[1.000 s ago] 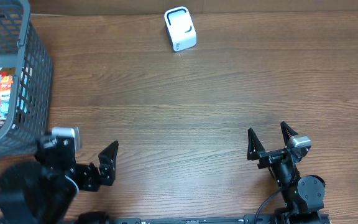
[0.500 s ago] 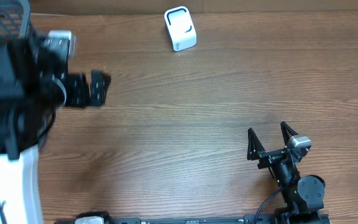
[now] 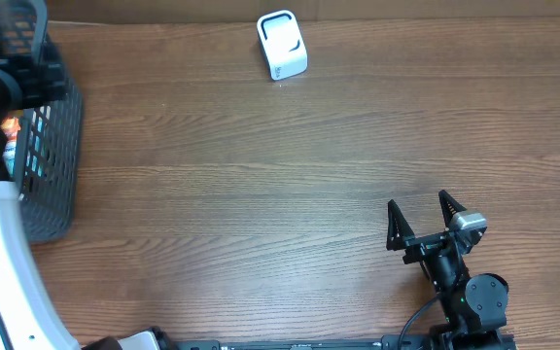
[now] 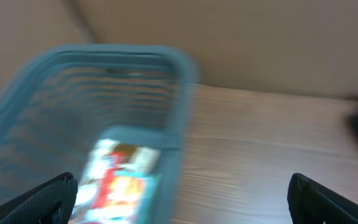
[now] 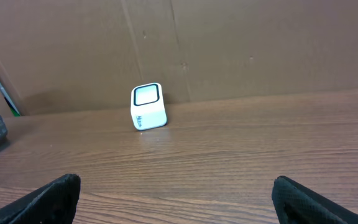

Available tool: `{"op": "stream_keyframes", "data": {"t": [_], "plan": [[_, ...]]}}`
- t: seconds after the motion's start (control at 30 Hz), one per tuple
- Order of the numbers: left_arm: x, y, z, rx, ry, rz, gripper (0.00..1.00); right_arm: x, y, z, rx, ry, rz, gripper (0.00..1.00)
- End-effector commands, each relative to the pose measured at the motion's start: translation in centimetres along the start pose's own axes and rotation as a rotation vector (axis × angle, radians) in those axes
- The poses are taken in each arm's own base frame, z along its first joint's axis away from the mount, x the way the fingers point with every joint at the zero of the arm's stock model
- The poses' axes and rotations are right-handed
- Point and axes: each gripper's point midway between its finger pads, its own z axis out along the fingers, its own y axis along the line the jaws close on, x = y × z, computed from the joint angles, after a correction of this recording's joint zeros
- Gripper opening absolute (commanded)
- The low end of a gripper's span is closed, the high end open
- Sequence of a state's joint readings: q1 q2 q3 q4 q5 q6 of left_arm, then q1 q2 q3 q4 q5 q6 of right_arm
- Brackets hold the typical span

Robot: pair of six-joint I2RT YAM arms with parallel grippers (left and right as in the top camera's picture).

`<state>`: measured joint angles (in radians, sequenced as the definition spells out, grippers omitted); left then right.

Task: Scan the item barcode
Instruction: 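Reach the left gripper into the grey basket toward the snacks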

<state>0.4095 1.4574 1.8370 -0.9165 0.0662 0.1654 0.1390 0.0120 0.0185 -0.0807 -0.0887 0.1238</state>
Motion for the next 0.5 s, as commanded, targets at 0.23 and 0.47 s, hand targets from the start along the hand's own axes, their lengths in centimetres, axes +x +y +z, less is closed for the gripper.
{"op": "stream_keyframes", "data": {"t": [0.23, 0.47], "plan": [[5.0, 10.3, 4.4, -0.064, 0.138, -0.044, 0.99, 0.3, -0.3, 0.0, 0.011, 0.002, 0.004, 1.0], [9.8, 10.9, 9.2, 0.069, 0.259, -0.041, 0.99, 0.3, -0.3, 0.0, 0.011, 0.002, 0.004, 1.0]]}}
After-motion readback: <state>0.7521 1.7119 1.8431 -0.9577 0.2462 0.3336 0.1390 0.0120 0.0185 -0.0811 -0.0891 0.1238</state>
